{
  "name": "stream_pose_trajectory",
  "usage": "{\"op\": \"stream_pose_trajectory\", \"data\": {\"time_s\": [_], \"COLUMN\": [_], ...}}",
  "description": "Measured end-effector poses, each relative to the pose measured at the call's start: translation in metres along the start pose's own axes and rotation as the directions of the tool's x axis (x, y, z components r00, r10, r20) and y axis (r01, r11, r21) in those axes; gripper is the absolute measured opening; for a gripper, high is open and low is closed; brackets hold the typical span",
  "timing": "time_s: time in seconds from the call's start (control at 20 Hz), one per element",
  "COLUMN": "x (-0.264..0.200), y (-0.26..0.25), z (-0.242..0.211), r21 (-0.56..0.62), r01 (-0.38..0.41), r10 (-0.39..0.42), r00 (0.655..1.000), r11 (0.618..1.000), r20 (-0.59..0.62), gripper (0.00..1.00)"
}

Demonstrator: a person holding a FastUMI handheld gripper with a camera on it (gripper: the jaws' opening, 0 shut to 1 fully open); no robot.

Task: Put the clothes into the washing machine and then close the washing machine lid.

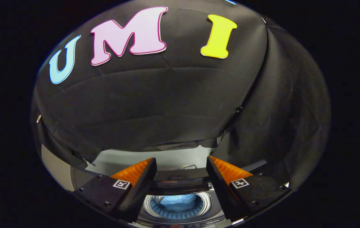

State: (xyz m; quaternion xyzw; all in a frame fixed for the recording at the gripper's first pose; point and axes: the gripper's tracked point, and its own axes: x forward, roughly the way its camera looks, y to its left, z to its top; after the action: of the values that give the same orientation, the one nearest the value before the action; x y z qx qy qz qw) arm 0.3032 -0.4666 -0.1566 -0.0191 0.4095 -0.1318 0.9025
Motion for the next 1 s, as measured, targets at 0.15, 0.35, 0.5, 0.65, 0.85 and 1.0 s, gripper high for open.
{"op": "stream_pose_trajectory", "data": {"time_s": [0.15,0.35,0.5,0.65,0.85,1.0], "x": [-0.001,-0.003,-0.004,-0.007,-0.004,-0.004], "y": [0.002,0.001,0.001,0.001,0.0,0.001], "z": [-0.001,-0.002,-0.002,-0.002,0.0,0.001], "r21": [-0.015,-0.01,-0.008,-0.002,-0.009,-0.011], "r01": [-0.02,-0.02,-0.015,-0.007,0.003,0.004], "r10": [0.02,0.02,0.015,0.007,-0.002,-0.003], "r00": [1.0,1.0,0.999,0.997,0.996,0.996], "r11": [1.0,1.0,1.0,1.0,1.0,1.0], "r20": [-0.002,0.024,0.048,0.083,0.094,0.093], "gripper": [0.99,0.99,0.99,0.99,0.99,0.99]}}
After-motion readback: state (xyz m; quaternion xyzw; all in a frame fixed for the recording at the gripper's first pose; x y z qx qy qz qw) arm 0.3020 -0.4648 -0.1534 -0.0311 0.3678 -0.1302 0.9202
